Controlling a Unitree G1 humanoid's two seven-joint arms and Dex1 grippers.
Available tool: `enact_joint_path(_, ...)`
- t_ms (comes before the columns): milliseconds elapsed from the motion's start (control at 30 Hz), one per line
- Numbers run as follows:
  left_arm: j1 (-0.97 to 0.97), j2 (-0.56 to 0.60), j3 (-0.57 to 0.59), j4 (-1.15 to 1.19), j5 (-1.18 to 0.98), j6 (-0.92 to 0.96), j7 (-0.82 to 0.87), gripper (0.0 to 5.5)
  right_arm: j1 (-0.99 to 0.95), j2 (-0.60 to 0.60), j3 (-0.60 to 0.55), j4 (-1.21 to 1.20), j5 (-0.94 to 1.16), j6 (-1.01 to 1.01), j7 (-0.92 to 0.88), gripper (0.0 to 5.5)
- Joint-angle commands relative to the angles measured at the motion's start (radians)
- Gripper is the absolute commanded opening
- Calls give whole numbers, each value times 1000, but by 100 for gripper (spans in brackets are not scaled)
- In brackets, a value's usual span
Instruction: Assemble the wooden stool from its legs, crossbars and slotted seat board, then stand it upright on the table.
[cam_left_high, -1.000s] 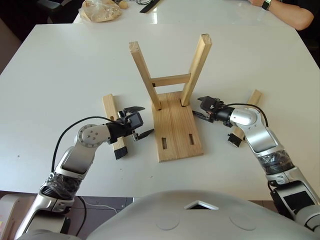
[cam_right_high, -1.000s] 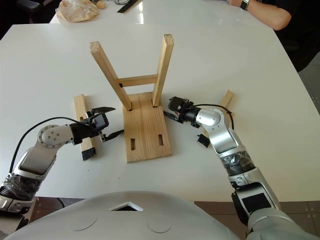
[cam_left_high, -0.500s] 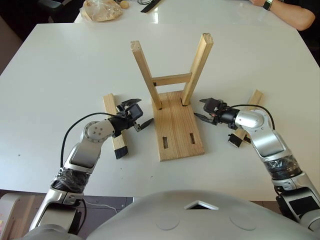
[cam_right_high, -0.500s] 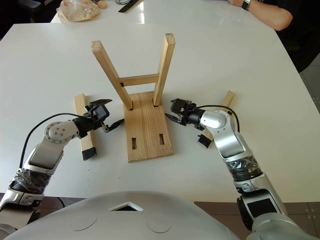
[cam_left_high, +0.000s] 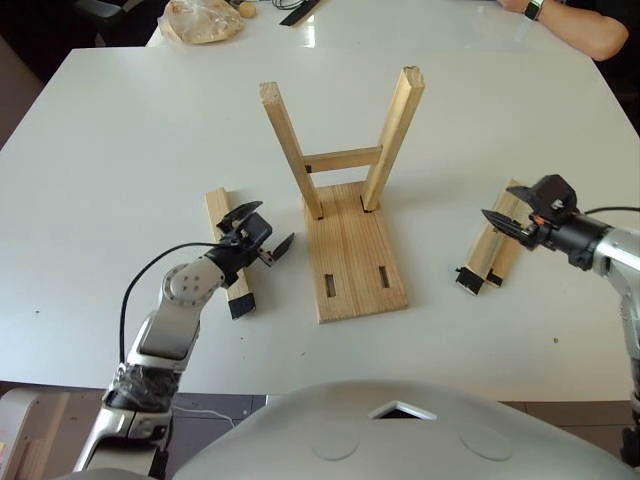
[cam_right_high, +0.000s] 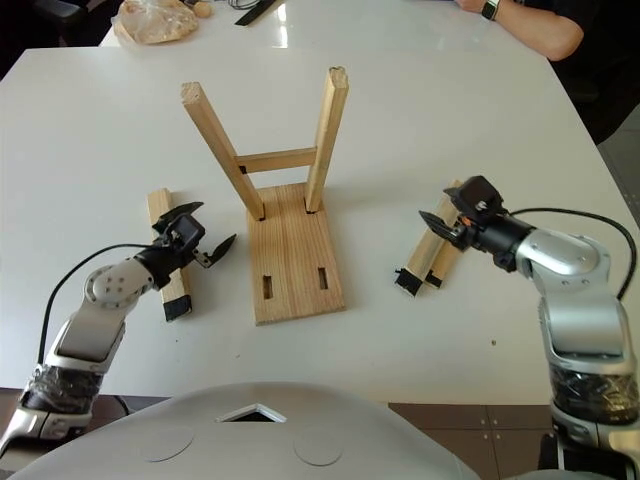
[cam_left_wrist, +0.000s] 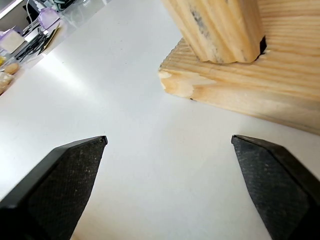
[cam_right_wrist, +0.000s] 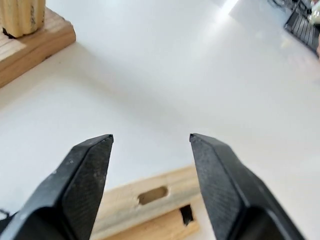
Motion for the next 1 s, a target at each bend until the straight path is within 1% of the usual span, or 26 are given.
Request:
enact_joint_path(33,66,-23,-19,-68,4,21,14,461,-33,38,-57,3,-8,82,-124,302)
enact_joint_path(67,73,-26,-20,-77,8,25,19,461,-38,52,-71,5,-5,112,-153,307)
enact_joint_path(133,84,-30,-12,-92,11,37,28,461,-24,89,-109,-17,9,195,-210,337)
enact_joint_path(233,106,-28,7,-118,11,52,35,461,55,128,-144,-101,15,315,-261,380)
enact_joint_path(367,146,-25,21,-153,15,64,45,461,168,132,-172,-262,95,507,-227,380)
enact_joint_path(500,158,-35,-1,-167,33,69,52,461,201,142,-167,-352,155,628,-219,380)
enact_joint_path(633,152,-33,-17,-179,40,78,47,461,169,188,-167,-367,182,687,-256,380)
enact_joint_path(800,134,-23,-17,-160,42,78,35,461,157,250,-122,-357,181,671,-323,380)
enact_joint_path(1000,132,-24,-40,-149,52,75,27,461,158,245,-91,-298,167,591,-364,380)
